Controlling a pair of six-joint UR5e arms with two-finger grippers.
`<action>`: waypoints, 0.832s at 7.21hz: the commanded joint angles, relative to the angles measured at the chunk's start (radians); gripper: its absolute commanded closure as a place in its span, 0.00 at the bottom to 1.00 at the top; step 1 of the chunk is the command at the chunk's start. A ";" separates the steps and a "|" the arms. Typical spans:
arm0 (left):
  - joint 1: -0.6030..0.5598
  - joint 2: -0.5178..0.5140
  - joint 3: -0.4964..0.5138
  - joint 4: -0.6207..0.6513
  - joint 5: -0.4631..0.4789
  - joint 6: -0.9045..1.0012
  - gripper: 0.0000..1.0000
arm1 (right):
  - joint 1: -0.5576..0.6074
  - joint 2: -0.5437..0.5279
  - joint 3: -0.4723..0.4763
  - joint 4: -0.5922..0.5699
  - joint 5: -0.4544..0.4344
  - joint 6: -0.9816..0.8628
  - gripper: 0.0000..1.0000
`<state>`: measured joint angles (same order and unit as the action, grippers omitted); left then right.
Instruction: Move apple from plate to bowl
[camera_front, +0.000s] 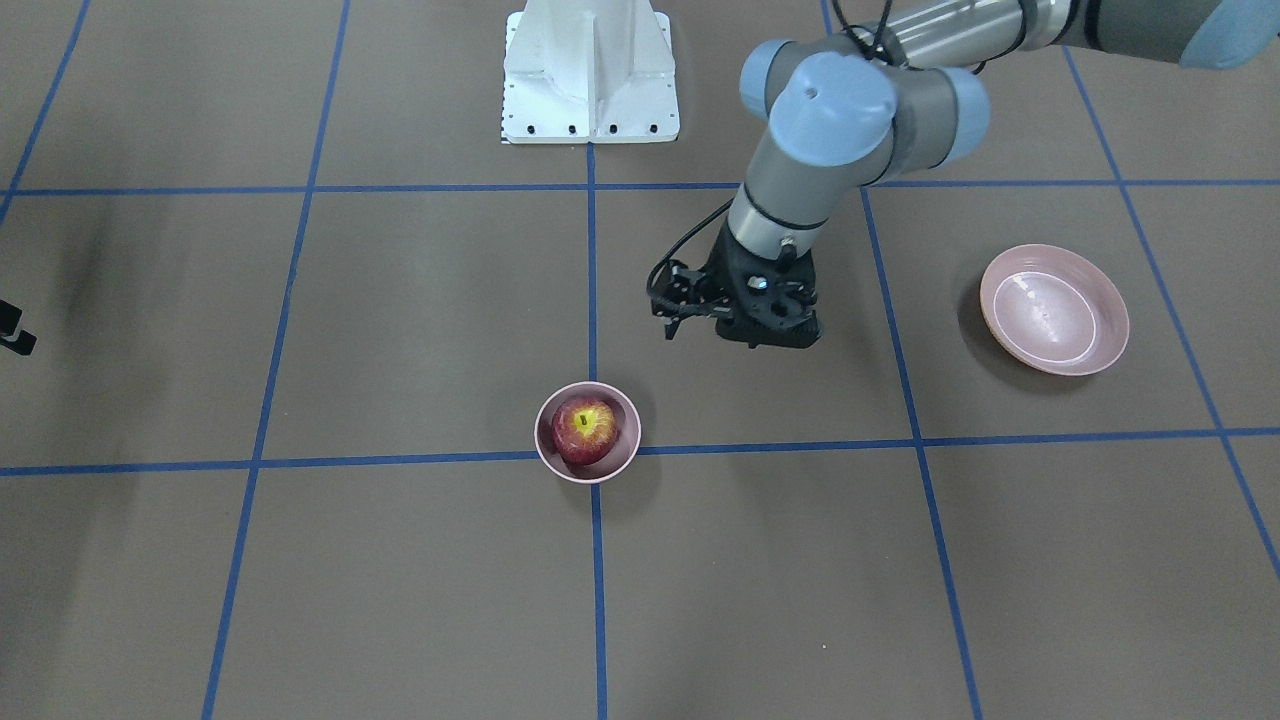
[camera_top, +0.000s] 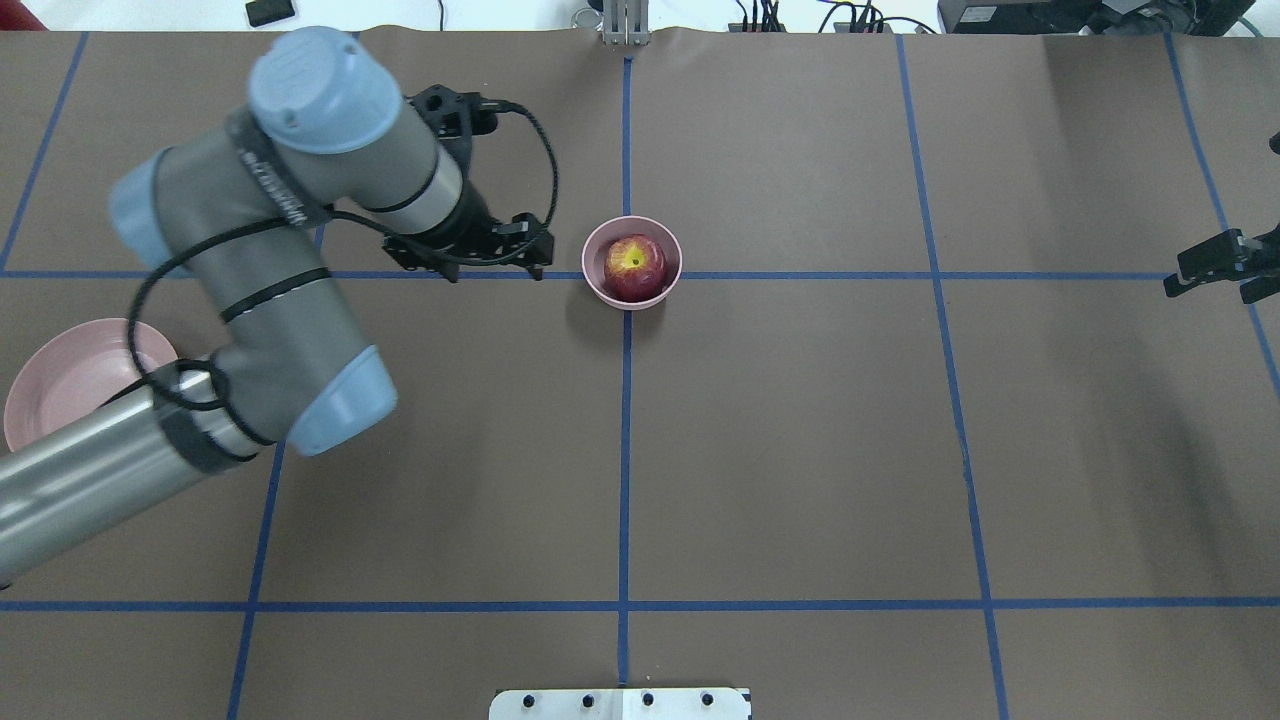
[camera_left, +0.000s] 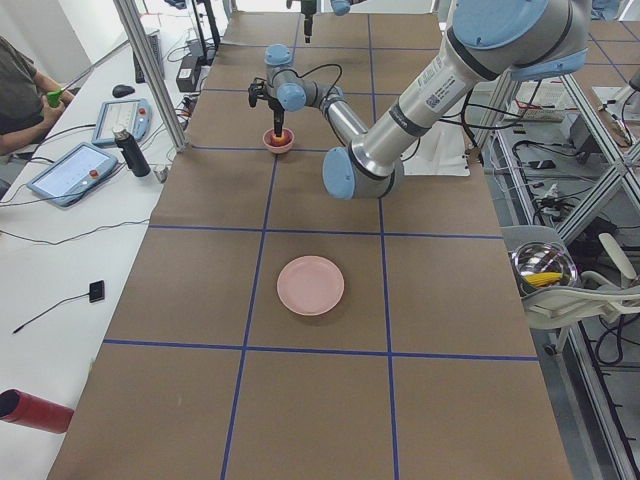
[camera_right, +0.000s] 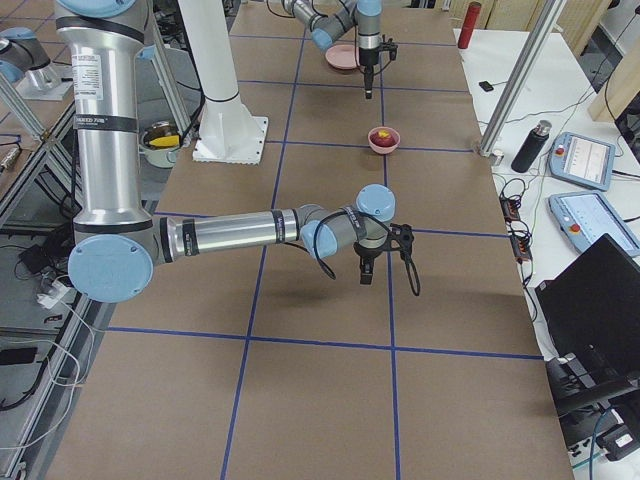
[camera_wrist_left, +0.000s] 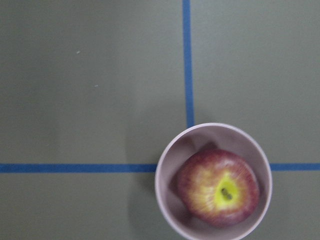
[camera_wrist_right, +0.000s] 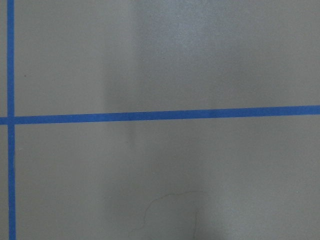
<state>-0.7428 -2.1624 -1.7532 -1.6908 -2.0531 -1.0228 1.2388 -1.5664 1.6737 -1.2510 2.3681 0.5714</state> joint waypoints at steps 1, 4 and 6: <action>-0.135 0.366 -0.304 0.057 -0.074 0.276 0.03 | 0.010 -0.001 0.000 -0.001 -0.003 -0.004 0.00; -0.518 0.578 -0.182 0.069 -0.247 0.895 0.03 | 0.083 -0.003 -0.015 -0.010 -0.019 -0.075 0.00; -0.703 0.564 0.040 0.072 -0.303 1.142 0.03 | 0.108 0.002 -0.025 -0.079 -0.065 -0.208 0.00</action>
<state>-1.3299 -1.5959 -1.8378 -1.6214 -2.3274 -0.0221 1.3349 -1.5664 1.6540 -1.2961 2.3378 0.4247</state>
